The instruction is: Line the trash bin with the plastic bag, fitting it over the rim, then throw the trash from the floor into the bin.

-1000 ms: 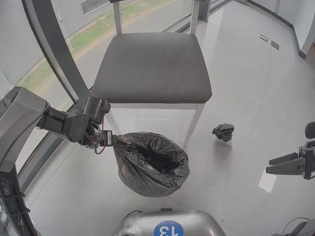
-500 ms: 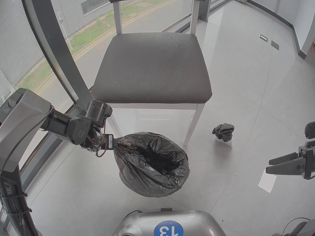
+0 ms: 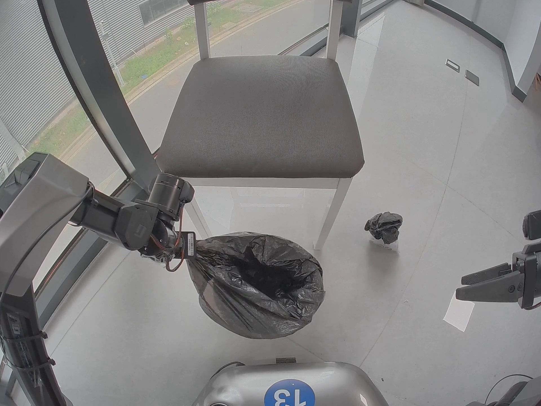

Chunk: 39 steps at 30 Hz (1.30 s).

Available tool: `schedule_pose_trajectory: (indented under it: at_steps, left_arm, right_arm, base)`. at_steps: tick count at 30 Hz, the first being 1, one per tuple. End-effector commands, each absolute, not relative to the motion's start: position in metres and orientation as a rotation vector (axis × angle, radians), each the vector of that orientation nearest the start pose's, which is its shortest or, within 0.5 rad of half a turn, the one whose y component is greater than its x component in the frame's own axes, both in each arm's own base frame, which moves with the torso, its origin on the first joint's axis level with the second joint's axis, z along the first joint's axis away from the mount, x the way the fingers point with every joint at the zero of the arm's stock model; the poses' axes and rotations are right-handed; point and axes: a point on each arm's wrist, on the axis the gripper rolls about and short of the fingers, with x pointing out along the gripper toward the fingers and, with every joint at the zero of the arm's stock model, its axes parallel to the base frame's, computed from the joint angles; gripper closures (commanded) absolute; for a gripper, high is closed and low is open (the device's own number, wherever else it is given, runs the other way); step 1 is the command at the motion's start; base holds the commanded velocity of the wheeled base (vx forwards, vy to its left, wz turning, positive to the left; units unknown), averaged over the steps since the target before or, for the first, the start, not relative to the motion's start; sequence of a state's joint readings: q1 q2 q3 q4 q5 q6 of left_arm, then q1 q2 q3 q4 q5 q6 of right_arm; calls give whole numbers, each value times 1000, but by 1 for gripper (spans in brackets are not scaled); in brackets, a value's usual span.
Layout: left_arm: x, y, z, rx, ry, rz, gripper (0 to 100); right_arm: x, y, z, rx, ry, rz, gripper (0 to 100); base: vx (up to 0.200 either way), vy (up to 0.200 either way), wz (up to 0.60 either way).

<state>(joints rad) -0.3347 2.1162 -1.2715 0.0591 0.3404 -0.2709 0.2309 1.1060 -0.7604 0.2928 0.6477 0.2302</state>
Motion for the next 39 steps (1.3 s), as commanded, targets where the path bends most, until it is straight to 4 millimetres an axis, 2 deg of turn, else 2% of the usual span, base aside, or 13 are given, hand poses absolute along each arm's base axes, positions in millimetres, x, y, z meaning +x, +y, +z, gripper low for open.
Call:
schedule_pose_trajectory:
  at_steps: [1, 6, 14, 15, 26, 35, 39]
  left_arm:
    - [370, -124, 98, 32, 837, 120, 100]
    - [363, -137, 93, 39, 853, 90, 100]
    - [356, -147, 91, 34, 868, 60, 100]
    - [352, -147, 89, 27, 879, 40, 0]
    - [342, -166, 93, -17, 894, -64, 0]
    - [333, -157, 110, -40, 891, -82, 0]
    - [317, -149, 127, -66, 900, -88, 0]
  right_arm:
    - [127, 44, 221, 344, 742, 772, 0]
    - [127, 44, 222, 343, 741, 774, 0]
    - [127, 44, 221, 343, 742, 775, 0]
    - [127, 44, 221, 343, 743, 776, 0]
    - [127, 45, 219, 344, 755, 775, 0]
    - [124, 46, 214, 345, 791, 781, 0]
    - [116, 45, 205, 347, 833, 785, 0]
  base:
    - [0, 0, 0]
    - [0, 0, 0]
    - [0, 0, 0]
    - [0, 0, 0]
    - [0, 0, 0]
    - [0, 0, 0]
    - [0, 0, 0]
